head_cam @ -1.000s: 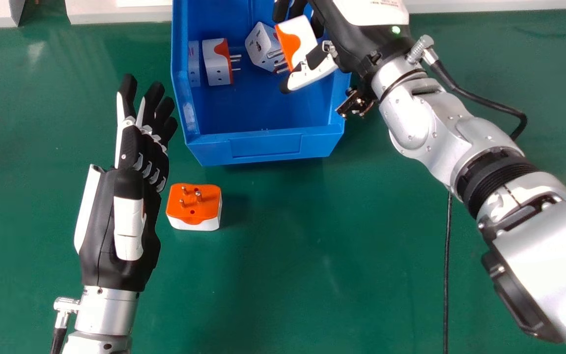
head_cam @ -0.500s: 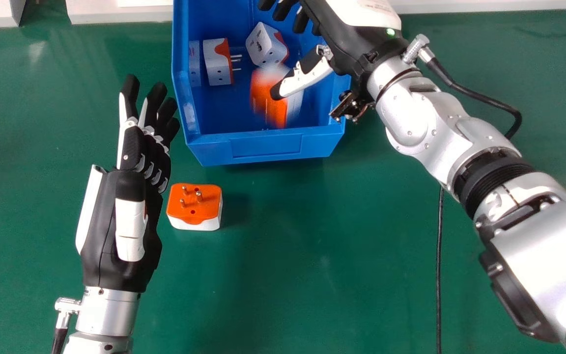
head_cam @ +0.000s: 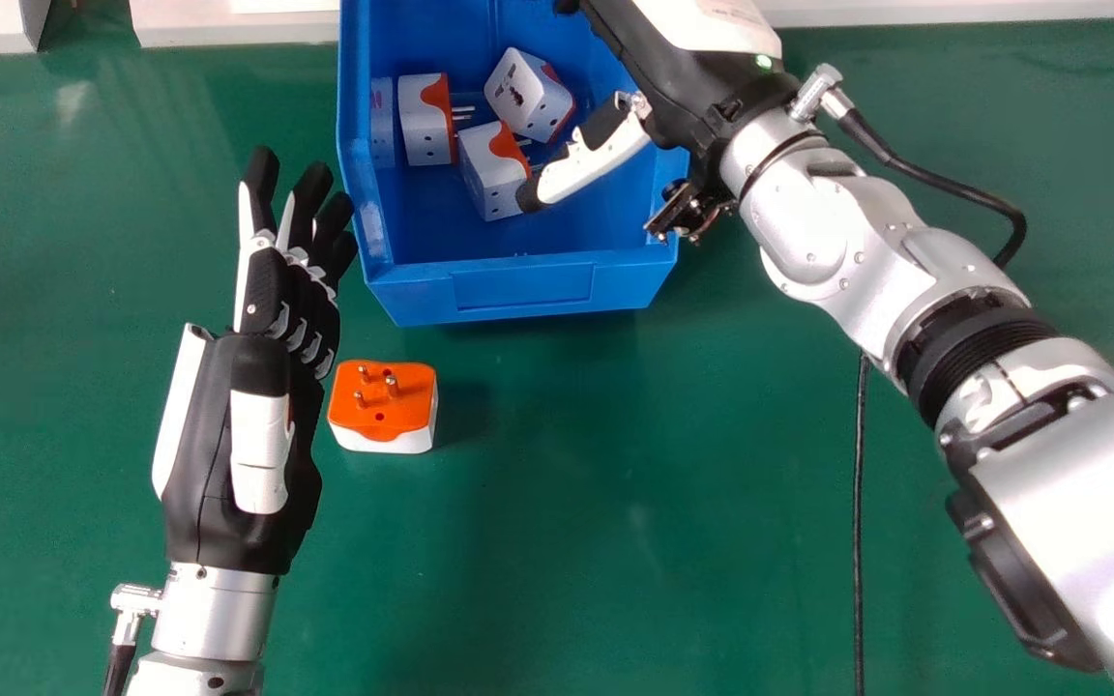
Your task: Pick all objects and put in blue box
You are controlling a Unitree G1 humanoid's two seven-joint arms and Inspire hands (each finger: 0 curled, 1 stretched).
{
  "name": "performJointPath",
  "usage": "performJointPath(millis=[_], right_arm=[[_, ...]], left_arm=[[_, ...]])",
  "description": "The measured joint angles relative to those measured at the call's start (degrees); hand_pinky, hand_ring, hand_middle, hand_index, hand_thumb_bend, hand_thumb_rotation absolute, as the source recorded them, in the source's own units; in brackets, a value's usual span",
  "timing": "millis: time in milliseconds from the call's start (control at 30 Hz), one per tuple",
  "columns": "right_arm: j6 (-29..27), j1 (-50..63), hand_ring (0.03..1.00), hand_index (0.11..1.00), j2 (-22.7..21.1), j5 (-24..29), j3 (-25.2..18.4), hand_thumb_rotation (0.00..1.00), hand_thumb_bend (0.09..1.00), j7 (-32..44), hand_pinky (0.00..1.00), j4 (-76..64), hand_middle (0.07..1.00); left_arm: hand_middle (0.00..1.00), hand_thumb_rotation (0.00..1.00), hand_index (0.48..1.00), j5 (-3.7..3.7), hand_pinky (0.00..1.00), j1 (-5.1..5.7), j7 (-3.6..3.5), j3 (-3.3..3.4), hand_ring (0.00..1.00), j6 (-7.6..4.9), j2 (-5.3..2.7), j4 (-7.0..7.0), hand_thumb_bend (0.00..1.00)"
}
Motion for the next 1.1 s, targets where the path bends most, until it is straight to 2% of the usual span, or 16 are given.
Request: performJointPath(millis=[133, 300, 467, 533, 667, 767, 800, 867, 967, 1100], right_arm=[[-4.8, 2.6, 0.763, 0.816, -0.8, 1.6, -0.7, 0.20, 1.000, -0.7, 0.67, -2.7, 0.809], [-11.4, 9.5, 0.747, 0.802, -2.9, 2.1, -1.2, 0.25, 1.000, -0.9, 0.66, -7.1, 0.795], [-17.0, 16.1, 0.743, 0.798, -5.6, 5.3, -3.2, 0.26, 1.000, 0.2, 0.65, -13.9, 0.791], [-18.4, 18.5, 0.743, 0.797, -6.3, 6.9, -4.0, 0.27, 1.000, 1.3, 0.65, -17.0, 0.789], [-20.3, 23.8, 0.740, 0.796, -6.7, 8.4, -4.7, 0.27, 1.000, 3.4, 0.64, -22.5, 0.786], [-21.1, 28.0, 0.740, 0.796, -6.6, 8.6, -4.7, 0.27, 1.000, 4.7, 0.64, -26.4, 0.786], [-21.3, 29.5, 0.740, 0.796, -6.6, 8.7, -4.7, 0.27, 1.000, 5.4, 0.64, -27.5, 0.787], [-21.4, 31.6, 0.741, 0.798, -6.5, 9.0, -4.6, 0.26, 1.000, 6.8, 0.66, -28.8, 0.791], [-21.2, 33.5, 0.740, 0.799, -6.2, 9.1, -4.7, 0.26, 1.000, 8.3, 0.65, -31.0, 0.793], [-20.7, 35.7, 0.739, 0.800, -5.5, 9.1, -4.6, 0.26, 1.000, 10.0, 0.64, -34.8, 0.794]], left_arm=[[1.00, 0.99, 1.000, 0.00, 1.00, 0.01, 0.14, 0.29, 0.98, -0.01, 0.08, -0.01, 0.91], [1.00, 0.99, 1.000, -0.02, 1.00, 0.01, 0.74, 1.35, 0.98, 0.01, 0.55, -0.06, 0.91], [1.00, 0.99, 1.000, 0.13, 1.00, -0.01, 2.22, 3.02, 0.98, -0.02, 1.14, -0.05, 0.91], [1.00, 0.99, 1.000, 0.44, 1.00, -0.06, 3.00, 3.32, 0.98, -0.13, 1.16, 0.00, 0.91], [1.00, 0.99, 1.000, 1.99, 1.00, -0.12, 4.14, 4.05, 0.99, -0.58, 1.32, 0.06, 0.91], [1.00, 0.99, 1.000, 2.75, 1.00, -0.20, 4.86, 4.92, 0.99, -0.77, 2.28, 0.30, 0.92], [1.00, 0.99, 1.000, 3.02, 1.00, -0.20, 5.44, 5.30, 0.99, -0.80, 2.66, 0.41, 0.92], [1.00, 1.00, 0.999, 3.55, 1.00, -0.21, 6.05, 6.06, 1.00, -0.94, 2.89, 0.55, 0.92], [1.00, 1.00, 0.998, 3.97, 1.00, -0.21, 6.52, 6.23, 1.00, -1.72, 2.98, 0.94, 0.92], [1.00, 1.00, 0.998, 4.02, 1.00, -0.15, 6.56, 6.18, 1.00, -2.04, 3.00, 0.84, 0.92]])
